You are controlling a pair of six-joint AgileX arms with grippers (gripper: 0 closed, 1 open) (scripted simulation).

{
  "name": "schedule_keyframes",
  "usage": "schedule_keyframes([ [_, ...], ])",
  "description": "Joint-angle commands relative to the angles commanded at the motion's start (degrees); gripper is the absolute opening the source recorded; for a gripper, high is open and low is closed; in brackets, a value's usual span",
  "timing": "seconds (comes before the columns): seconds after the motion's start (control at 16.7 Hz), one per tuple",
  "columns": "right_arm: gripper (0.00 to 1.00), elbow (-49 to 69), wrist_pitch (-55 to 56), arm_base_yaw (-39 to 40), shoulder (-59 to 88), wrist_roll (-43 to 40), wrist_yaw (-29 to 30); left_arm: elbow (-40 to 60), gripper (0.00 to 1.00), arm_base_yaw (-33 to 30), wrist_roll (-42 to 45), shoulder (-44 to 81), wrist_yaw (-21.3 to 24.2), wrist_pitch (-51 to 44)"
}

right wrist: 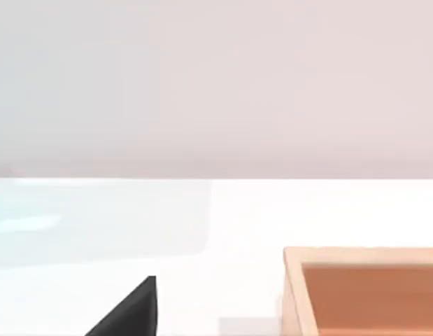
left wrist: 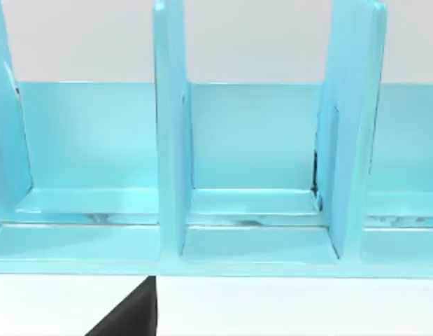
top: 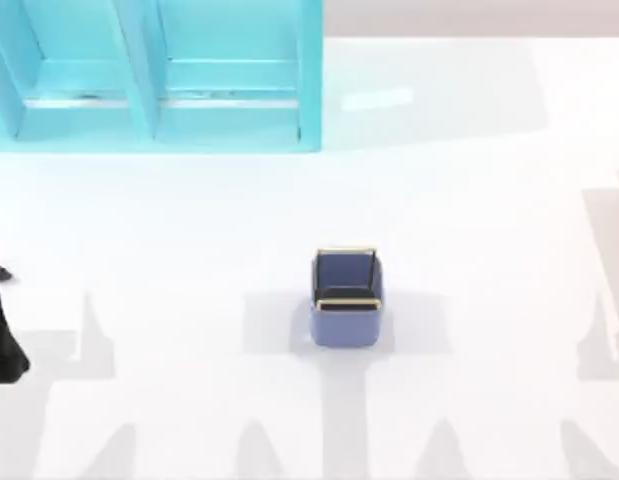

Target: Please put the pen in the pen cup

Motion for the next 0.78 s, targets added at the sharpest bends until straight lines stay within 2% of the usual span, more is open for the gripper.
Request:
schedule_keyframes([
  [0.18,1.0,0.0,0.0,0.0,0.0,0.0,0.0,0.4,1.0,0.4,-0.5,0.7,0.4,0.2],
  [0.36,1.0,0.0,0.0,0.0,0.0,0.0,0.0,3.0,1.0,3.8,-4.3,6.1,3.1,1.4],
  [0.54,1.0,0.0,0.0,0.0,0.0,0.0,0.0,7.1,1.0,9.0,-10.3,16.7,7.8,3.1],
  [0.78,1.0,0.0,0.0,0.0,0.0,0.0,0.0,13.6,1.0,17.1,-20.6,36.7,16.4,5.6],
])
